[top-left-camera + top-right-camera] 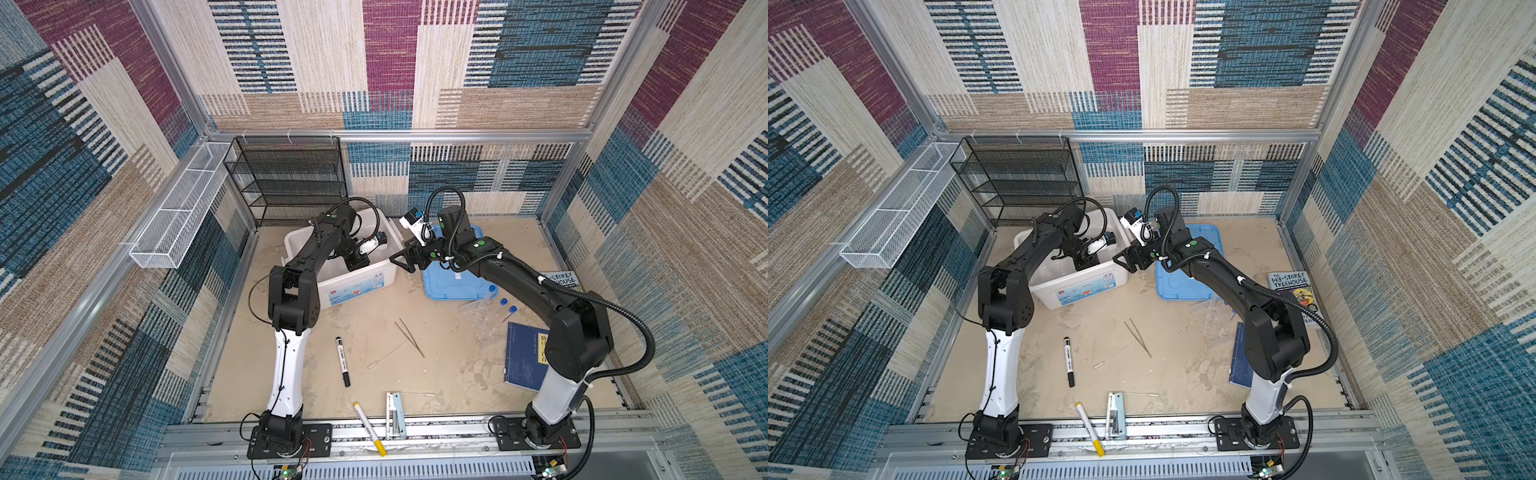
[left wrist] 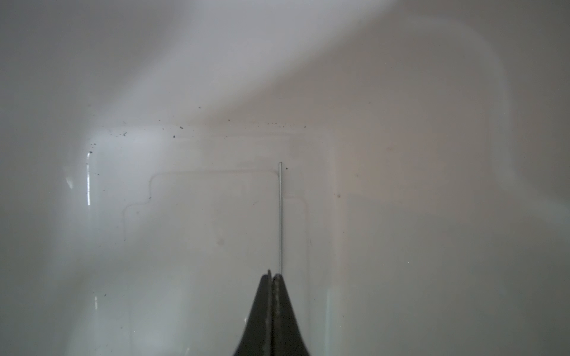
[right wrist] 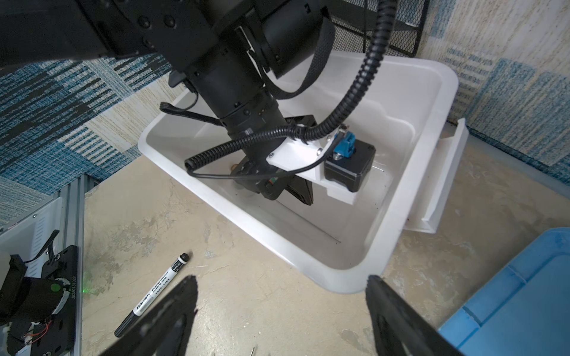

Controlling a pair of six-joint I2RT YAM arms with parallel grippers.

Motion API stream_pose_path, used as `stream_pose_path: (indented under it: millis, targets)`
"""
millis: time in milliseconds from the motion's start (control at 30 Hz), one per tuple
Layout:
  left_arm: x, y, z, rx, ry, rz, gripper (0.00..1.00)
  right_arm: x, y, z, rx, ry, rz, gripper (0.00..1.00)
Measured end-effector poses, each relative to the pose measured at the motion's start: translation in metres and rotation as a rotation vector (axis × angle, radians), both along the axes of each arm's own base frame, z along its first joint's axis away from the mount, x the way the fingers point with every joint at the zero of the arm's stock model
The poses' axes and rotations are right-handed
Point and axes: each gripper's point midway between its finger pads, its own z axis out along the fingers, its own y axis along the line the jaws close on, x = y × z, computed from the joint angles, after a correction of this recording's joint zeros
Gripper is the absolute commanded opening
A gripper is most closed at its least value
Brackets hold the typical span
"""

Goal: Organize the chemistry lab equipment
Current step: 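Lower the rod into the white bin and open the left gripper, then raise the left gripper out of the bin toward the tweezers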

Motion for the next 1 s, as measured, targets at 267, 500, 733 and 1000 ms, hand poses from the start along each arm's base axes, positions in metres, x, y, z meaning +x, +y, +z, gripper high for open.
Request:
stream_pose_path:
  millis: [267, 500, 733, 1000]
  targets:
    - [-0.002, 0.0, -0.02, 0.047, 0.032, 0.009, 0.03, 0.001, 0.004, -0.008, -0.002, 0.021, 0.0, 0.86]
    - [0.004, 0.001, -0.021, 0.067, 0.008, 0.028, 0.25, 0.003, 0.006, -0.012, -0.003, 0.033, -0.013, 0.86]
    - [0.002, 0.002, -0.006, 0.074, -0.021, 0.032, 0.41, 0.004, 0.003, -0.006, 0.003, 0.021, -0.031, 0.87]
    - [0.001, 0.008, 0.034, 0.08, -0.106, 0.044, 0.6, -0.001, -0.003, 0.007, 0.016, 0.001, -0.057, 0.88]
